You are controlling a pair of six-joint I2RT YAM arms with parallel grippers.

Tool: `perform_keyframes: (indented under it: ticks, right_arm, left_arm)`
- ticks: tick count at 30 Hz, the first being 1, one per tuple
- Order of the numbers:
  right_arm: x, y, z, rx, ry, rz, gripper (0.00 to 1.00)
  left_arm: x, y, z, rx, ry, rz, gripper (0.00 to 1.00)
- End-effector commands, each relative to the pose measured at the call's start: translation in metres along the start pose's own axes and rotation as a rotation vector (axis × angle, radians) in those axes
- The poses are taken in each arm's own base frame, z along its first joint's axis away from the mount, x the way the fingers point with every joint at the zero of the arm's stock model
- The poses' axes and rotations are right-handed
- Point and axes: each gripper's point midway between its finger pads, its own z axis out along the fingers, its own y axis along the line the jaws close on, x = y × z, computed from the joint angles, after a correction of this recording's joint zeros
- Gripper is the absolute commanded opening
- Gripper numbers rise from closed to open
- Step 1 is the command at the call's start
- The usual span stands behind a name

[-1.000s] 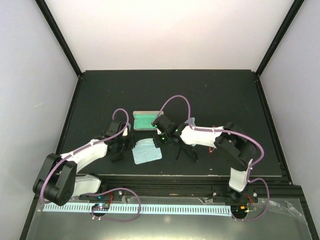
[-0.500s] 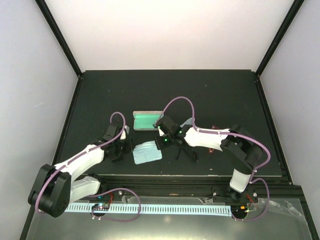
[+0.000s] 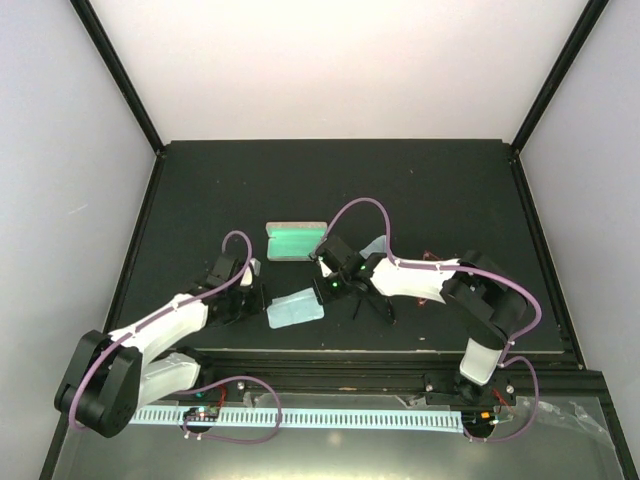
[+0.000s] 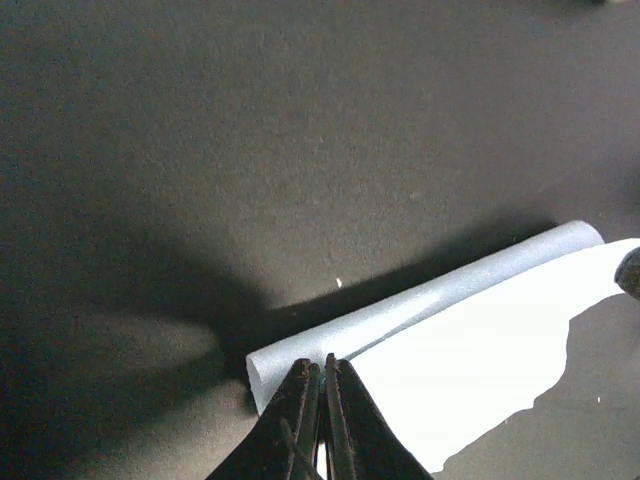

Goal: Organize the sunglasses
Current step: Fold the glasses cleaning cloth at the center of the board.

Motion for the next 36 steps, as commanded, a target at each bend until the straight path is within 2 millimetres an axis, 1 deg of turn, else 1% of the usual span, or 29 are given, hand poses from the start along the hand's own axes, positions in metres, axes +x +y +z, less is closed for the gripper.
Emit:
perform_keyframes:
  ticks: [1, 5, 10, 14, 24, 30, 36]
  right_arm:
    - [0.0, 0.003, -0.002, -0.023, -0.011, 0.016, 0.01]
    - [0.003, 0.003, 0.002, -0.031, 0.001, 0.019, 0.01]
    - [0.005, 0.005, 0.002, -0.04, 0.007, 0.02, 0.01]
    - [0.009, 0.003, 0.003, -0.036, 0.016, 0.021, 0.01]
    - [0.019, 0.002, 0.004, -0.021, 0.036, 0.017, 0.01]
    - [0.021, 0.004, 0.003, -0.023, 0.039, 0.014, 0.01]
    - [0.025, 0.008, 0.001, -0.032, 0.049, 0.007, 0.01]
  left_arm:
    - [0.009, -0.007, 0.004, 0.042, 0.034, 0.015, 0.02]
    - [0.012, -0.001, 0.007, 0.019, 0.037, 0.01, 0.01]
    - [0.01, -0.004, 0.004, 0.026, 0.027, 0.011, 0.02]
    - [0.01, -0.002, 0.004, 0.018, 0.022, 0.011, 0.02]
    - [0.009, -0.007, -0.002, 0.034, 0.014, 0.018, 0.01]
    - [0.016, -0.003, 0.002, 0.026, 0.038, 0.009, 0.01]
    - [0.014, -0.005, -0.001, 0.027, 0.024, 0.008, 0.02]
